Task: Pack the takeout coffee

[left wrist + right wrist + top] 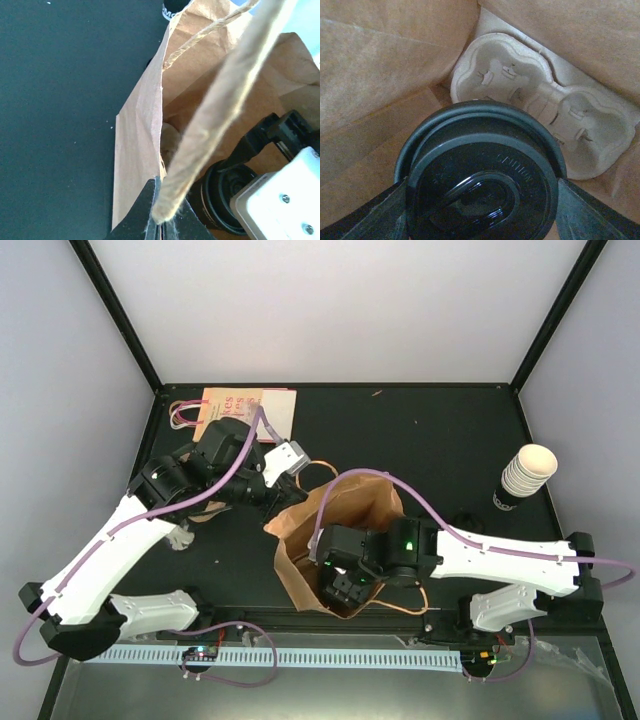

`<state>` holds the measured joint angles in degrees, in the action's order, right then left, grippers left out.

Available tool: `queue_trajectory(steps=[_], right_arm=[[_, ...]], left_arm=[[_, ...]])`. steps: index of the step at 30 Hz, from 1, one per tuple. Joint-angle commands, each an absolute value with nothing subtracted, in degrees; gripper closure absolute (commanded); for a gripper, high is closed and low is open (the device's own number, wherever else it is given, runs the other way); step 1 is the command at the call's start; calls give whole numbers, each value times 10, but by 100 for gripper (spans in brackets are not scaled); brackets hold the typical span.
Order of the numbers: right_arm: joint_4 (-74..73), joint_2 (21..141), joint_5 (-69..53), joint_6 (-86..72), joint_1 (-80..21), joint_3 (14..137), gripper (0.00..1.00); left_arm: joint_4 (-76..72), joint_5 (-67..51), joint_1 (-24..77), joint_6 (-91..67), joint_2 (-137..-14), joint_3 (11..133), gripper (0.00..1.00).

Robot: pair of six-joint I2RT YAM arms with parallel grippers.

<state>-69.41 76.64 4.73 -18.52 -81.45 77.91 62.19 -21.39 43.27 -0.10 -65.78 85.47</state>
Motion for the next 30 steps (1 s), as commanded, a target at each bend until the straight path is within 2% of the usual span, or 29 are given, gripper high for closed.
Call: queue_trajectory(steps=[1, 25, 30], right_arm=[[-688, 779, 62, -183, -826, 760, 41], [-668, 798, 222, -195, -868, 743, 41], [-666, 802, 182, -212, -834, 766, 40]], left_arm=[[588, -238, 440, 29, -637, 860, 98], [557, -281, 478, 69, -610, 819, 98], [555, -248, 481, 66, -611, 825, 98]])
